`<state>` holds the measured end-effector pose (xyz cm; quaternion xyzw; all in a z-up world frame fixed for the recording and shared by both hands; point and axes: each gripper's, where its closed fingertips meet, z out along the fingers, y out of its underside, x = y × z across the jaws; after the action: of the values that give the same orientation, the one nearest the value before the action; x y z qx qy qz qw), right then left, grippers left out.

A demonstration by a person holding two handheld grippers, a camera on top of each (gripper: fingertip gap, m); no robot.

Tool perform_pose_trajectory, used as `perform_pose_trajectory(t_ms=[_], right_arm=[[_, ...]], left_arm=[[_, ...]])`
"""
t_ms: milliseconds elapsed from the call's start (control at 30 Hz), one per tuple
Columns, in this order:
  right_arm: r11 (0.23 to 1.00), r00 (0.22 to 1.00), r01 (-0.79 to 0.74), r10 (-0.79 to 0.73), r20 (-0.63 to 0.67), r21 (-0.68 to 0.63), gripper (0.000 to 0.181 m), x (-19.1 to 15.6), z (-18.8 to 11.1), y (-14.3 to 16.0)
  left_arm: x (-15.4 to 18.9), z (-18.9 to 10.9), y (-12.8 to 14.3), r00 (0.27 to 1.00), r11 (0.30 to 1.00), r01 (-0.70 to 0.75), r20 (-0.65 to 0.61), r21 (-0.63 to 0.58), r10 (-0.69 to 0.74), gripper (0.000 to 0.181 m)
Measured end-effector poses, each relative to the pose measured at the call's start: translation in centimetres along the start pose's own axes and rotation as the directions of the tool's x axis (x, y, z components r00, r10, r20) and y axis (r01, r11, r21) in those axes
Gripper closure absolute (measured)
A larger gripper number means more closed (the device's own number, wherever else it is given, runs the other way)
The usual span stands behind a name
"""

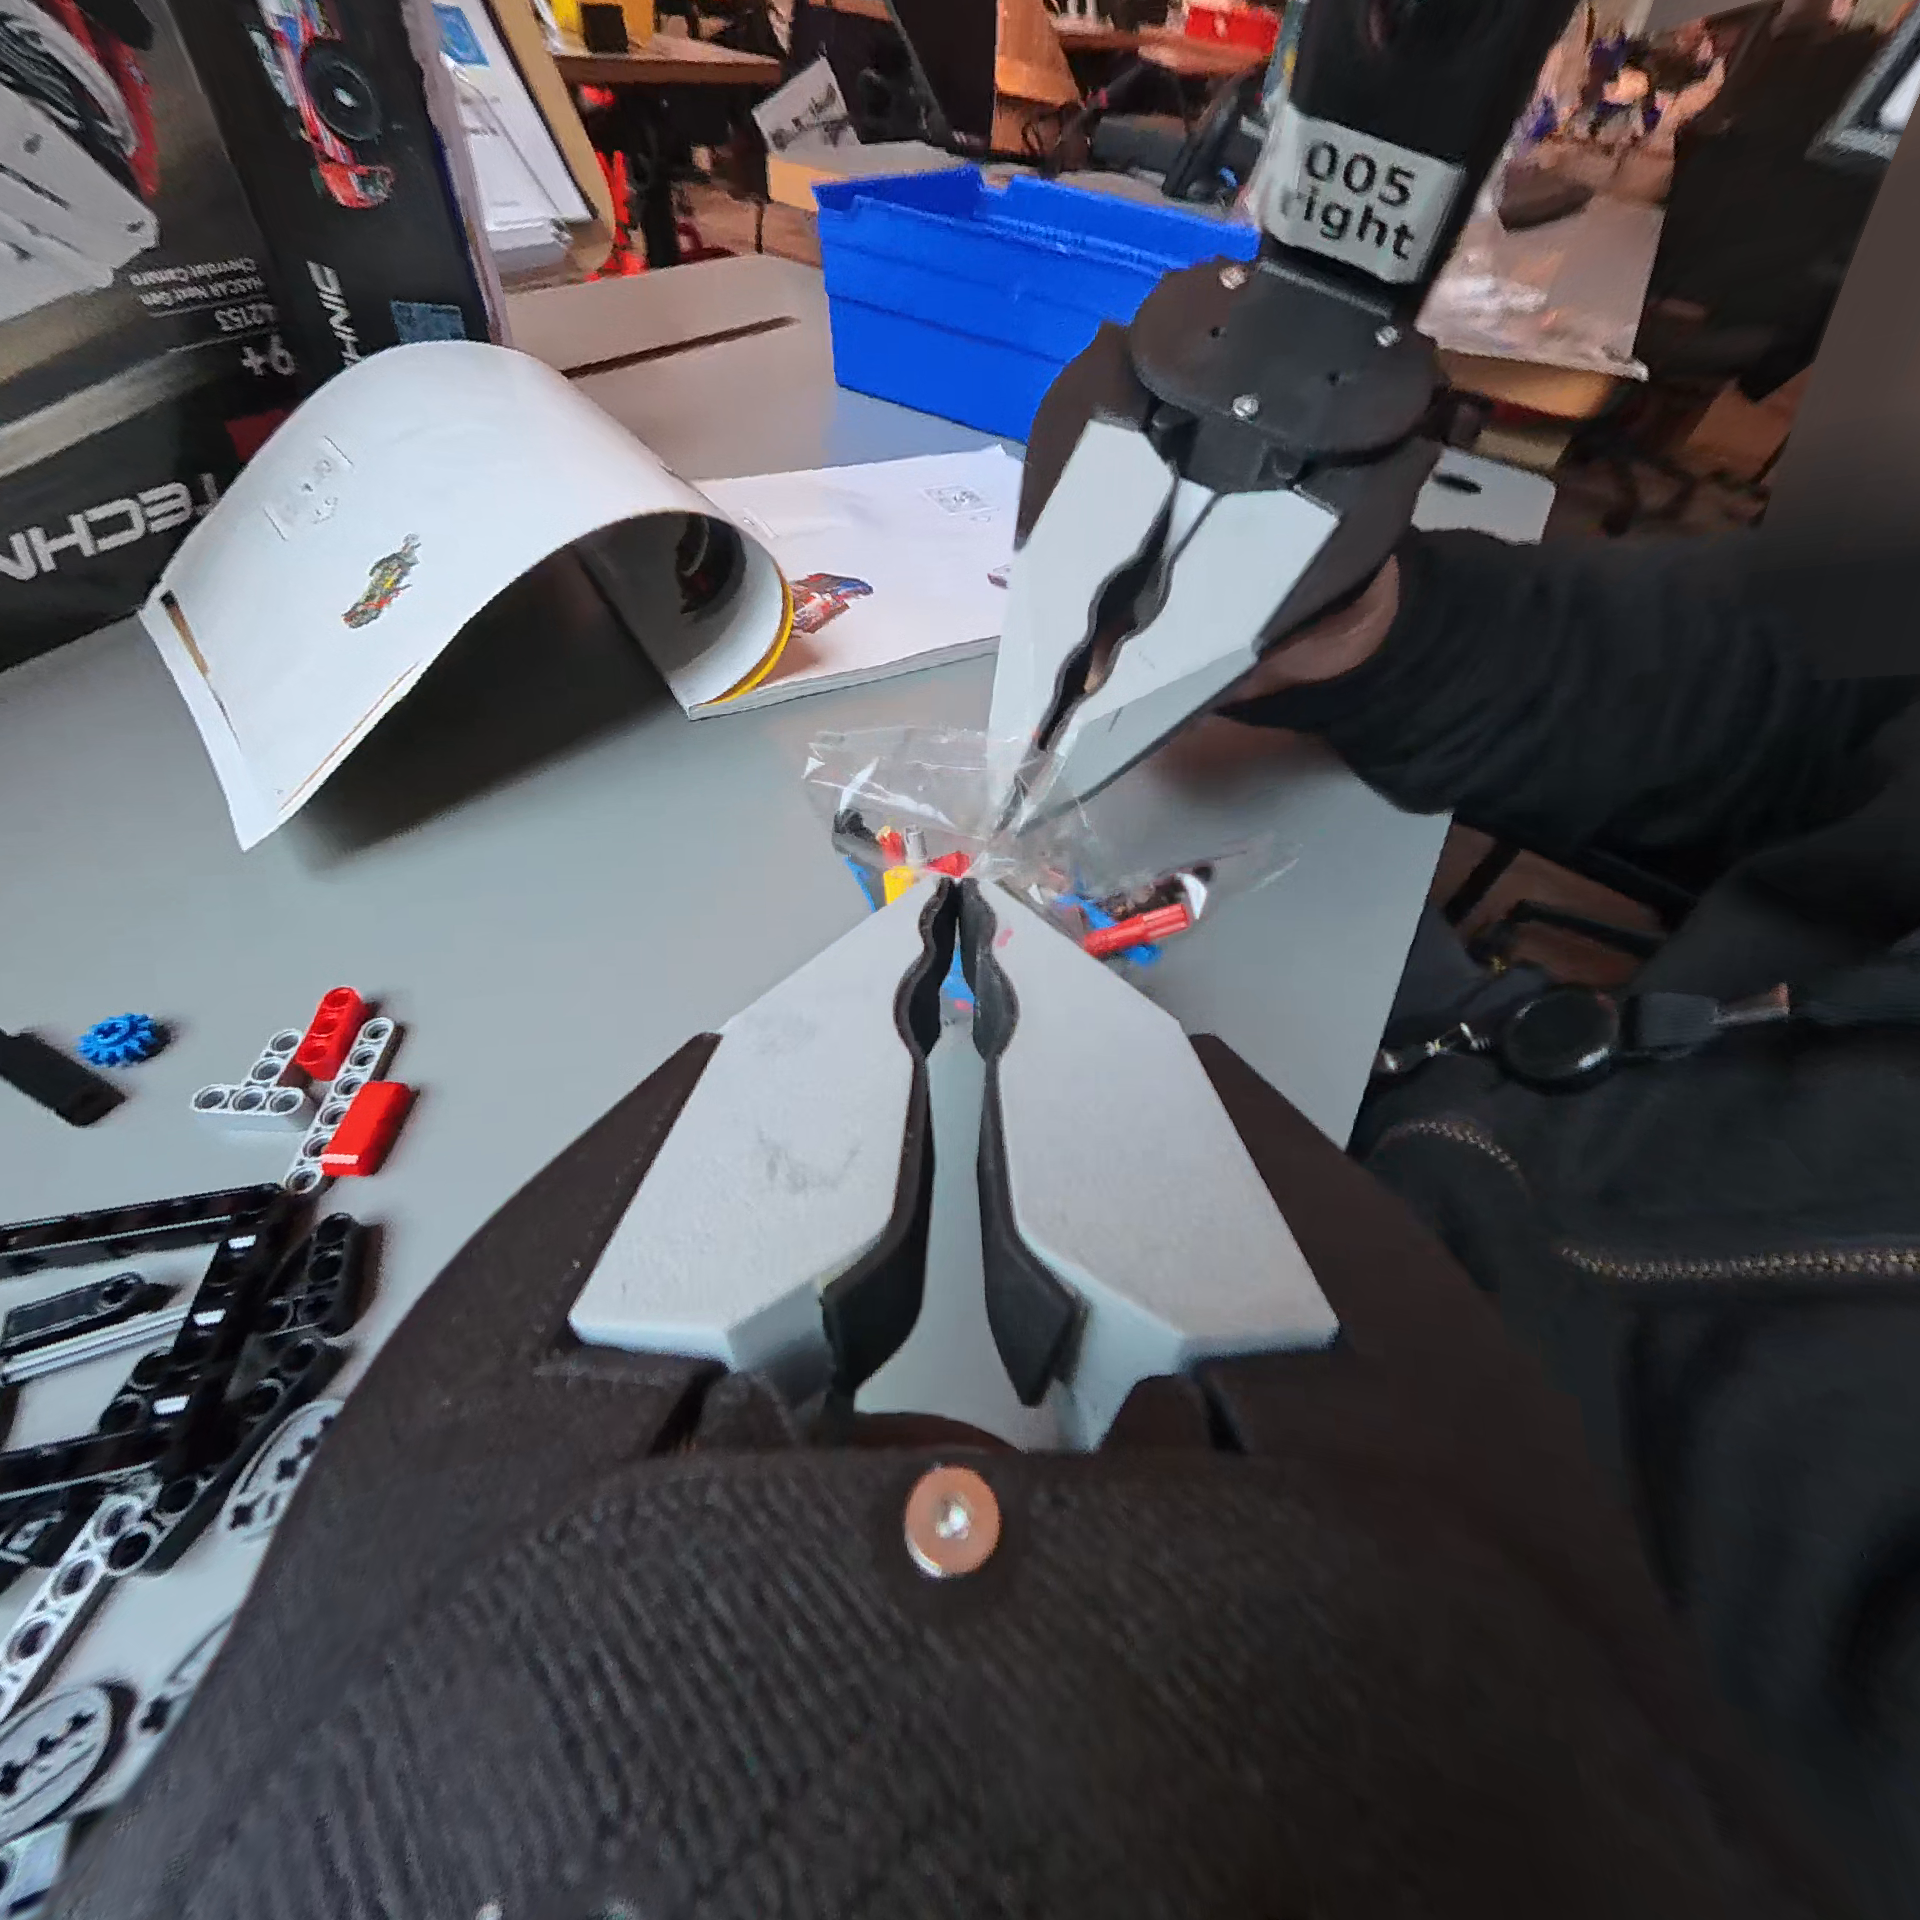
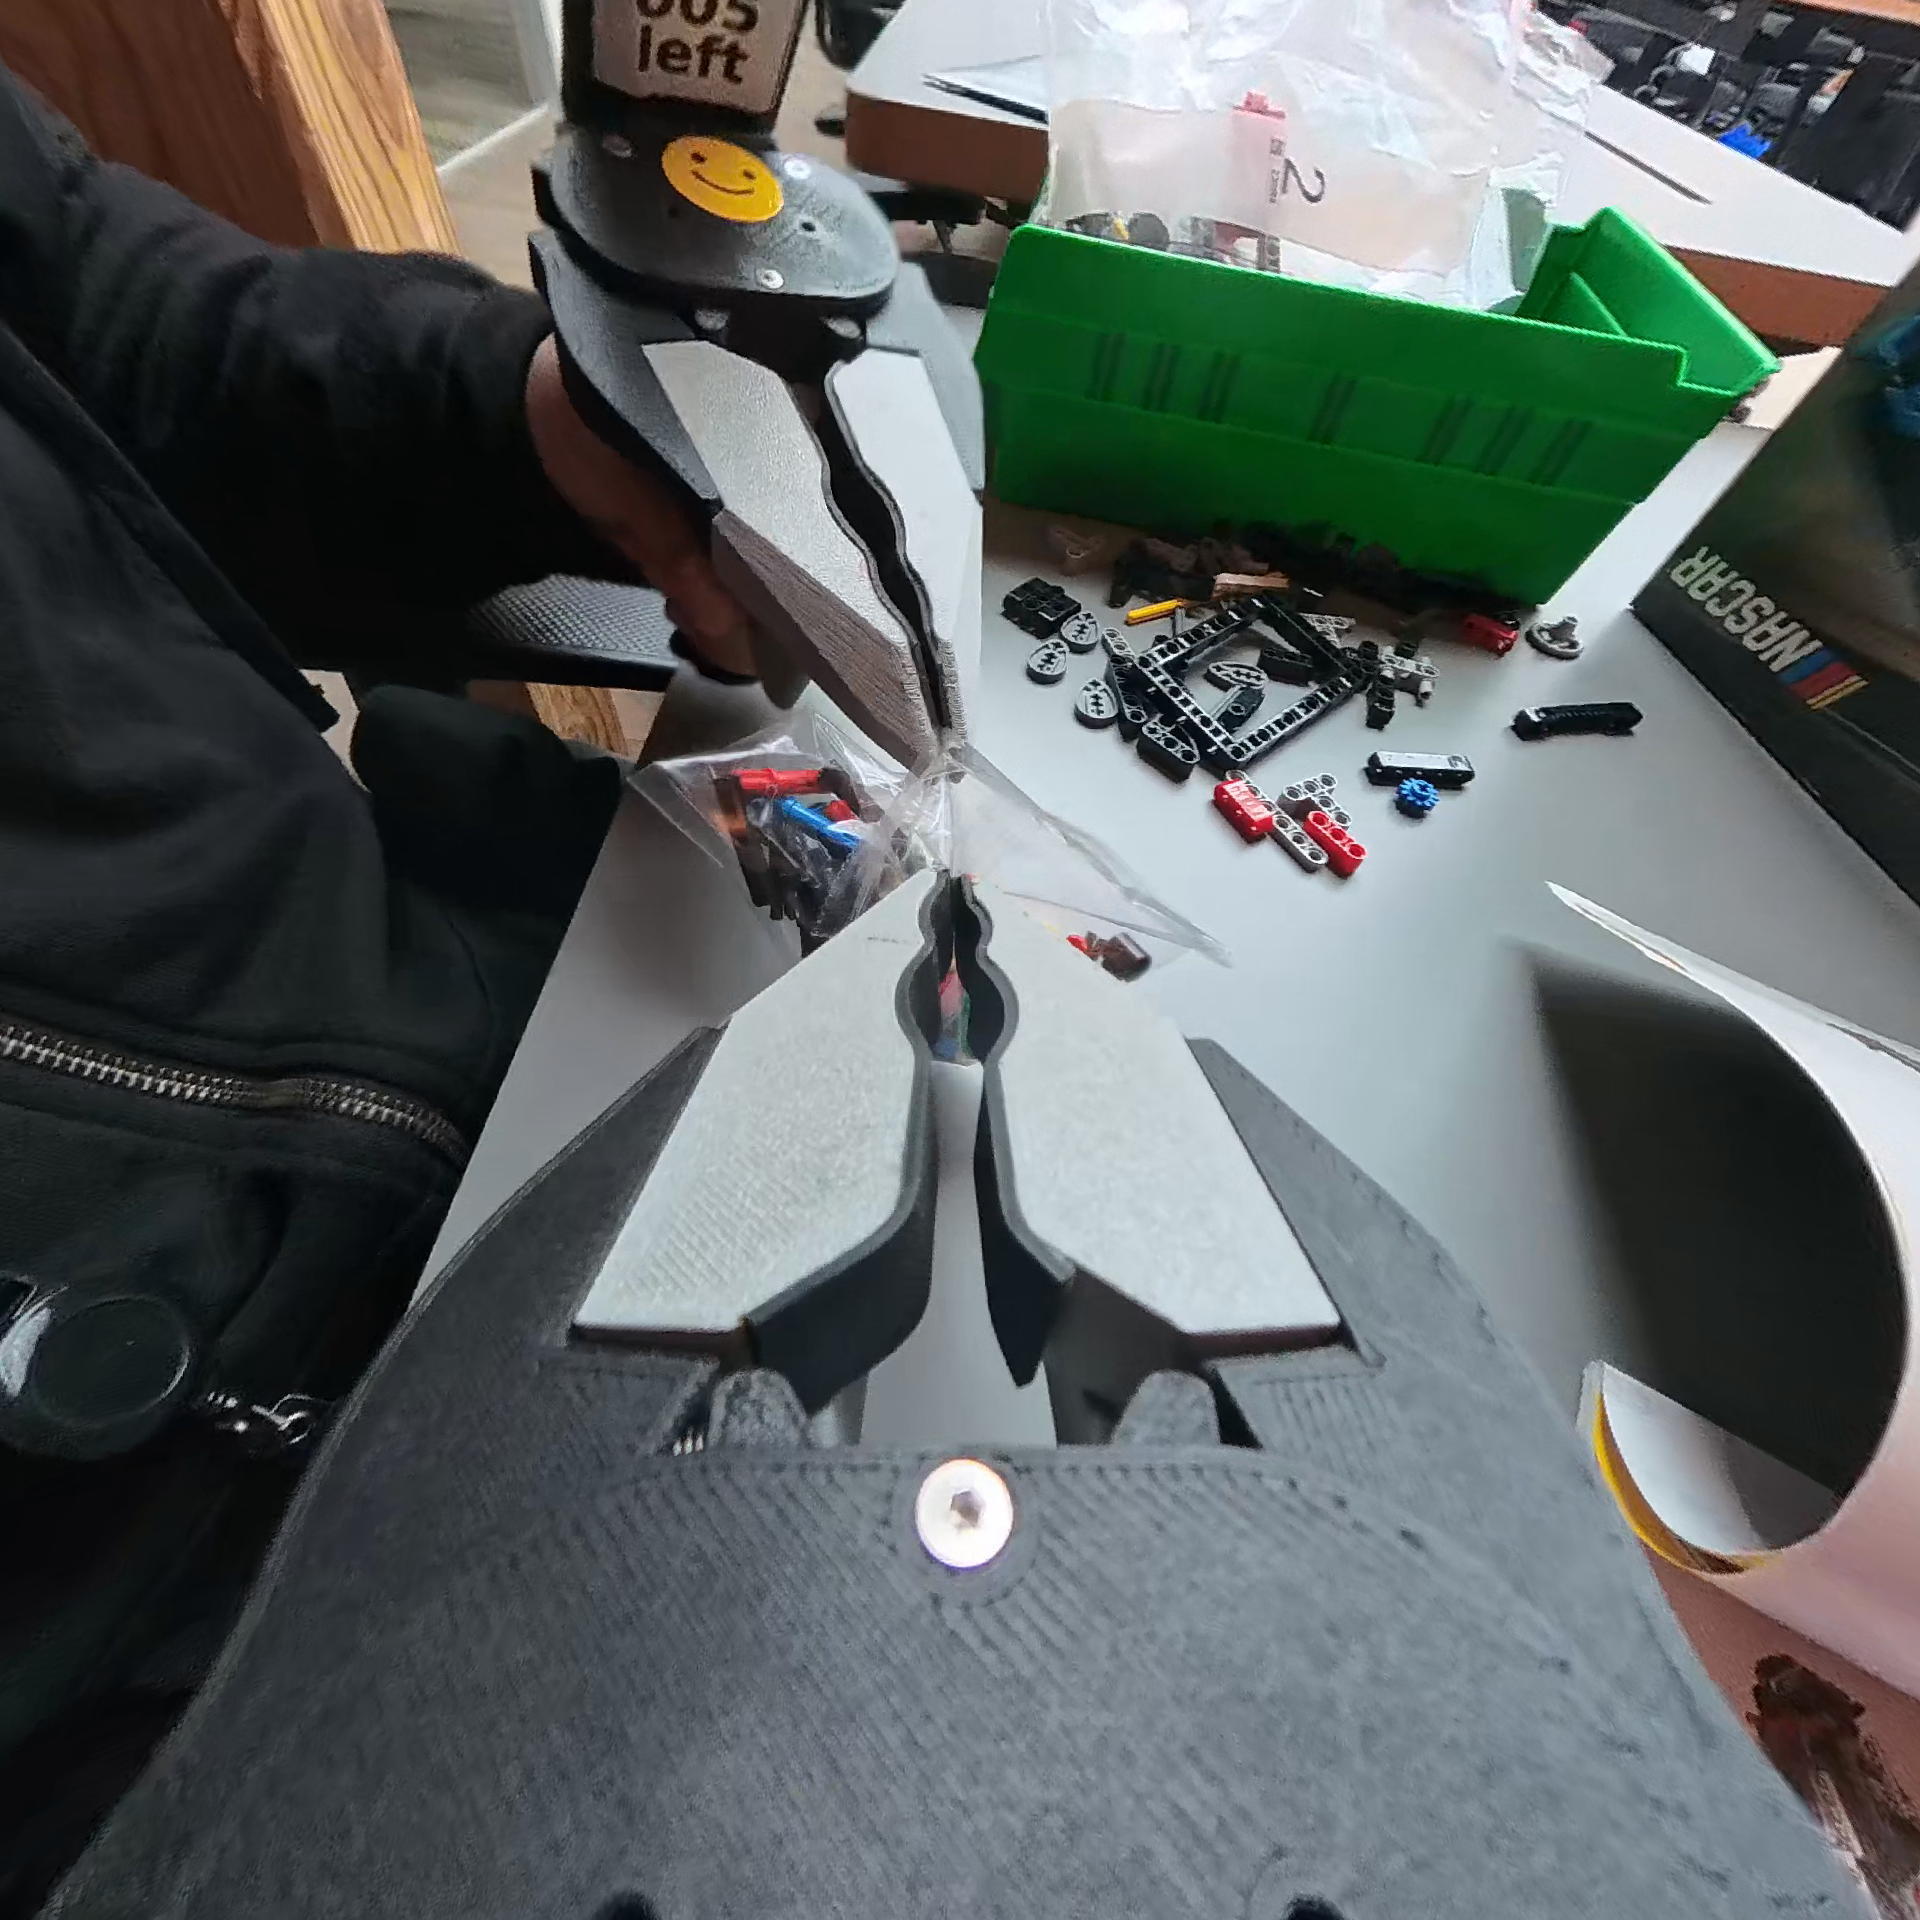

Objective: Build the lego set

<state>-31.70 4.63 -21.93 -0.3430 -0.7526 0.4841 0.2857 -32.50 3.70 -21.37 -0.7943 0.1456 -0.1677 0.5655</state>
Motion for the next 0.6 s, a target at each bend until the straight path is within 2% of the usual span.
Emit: perform_pose_trajectory(t_ms=[33,100,167,267,400,500,600], right_arm=[[1.000,1.000,0.006,-0.006,0.015,-0.001,0.181,-0.3,0.0,0.0],[1.000,0.999,0.024,-0.024,0.028,-0.002,0.181,-0.6,0.1,-0.1],[0.999,0.999,0.043,-0.042,0.025,-0.011,0.181,-0.7,0.2,-0.2],[0.999,0.998,0.051,-0.051,0.022,-0.014,0.181,-0.8,0.2,-0.2],[0.998,0.998,0.059,-0.058,0.038,-0.015,0.181,-1.1,0.1,-0.2],[0.997,0.996,0.069,-0.068,0.050,-0.036,0.181,-1.6,0.2,0.0],[0.995,0.992,0.100,-0.098,0.083,-0.022,0.181,-2.2,-0.3,-0.2]], left_arm=[[0.3,-0.1,0.1,0.999,0.999,-0.025,-0.020,-0.022,0.025,0.181],[0.7,-0.3,0.3,0.997,0.995,-0.070,-0.050,-0.076,0.066,0.181],[0.3,-0.4,-0.2,0.994,0.990,-0.106,-0.024,-0.092,0.104,0.164],[0.7,-0.2,-0.3,0.988,0.980,-0.150,-0.064,-0.132,0.142,0.159],[1.9,0.5,-0.3,0.974,0.971,-0.192,-0.149,-0.139,0.172,0.164],[2.7,1.1,0.0,0.966,0.965,-0.207,-0.186,-0.158,0.177,0.161],[3.3,1.2,-0.3,0.960,0.969,-0.212,-0.213,-0.128,0.182,0.176]])
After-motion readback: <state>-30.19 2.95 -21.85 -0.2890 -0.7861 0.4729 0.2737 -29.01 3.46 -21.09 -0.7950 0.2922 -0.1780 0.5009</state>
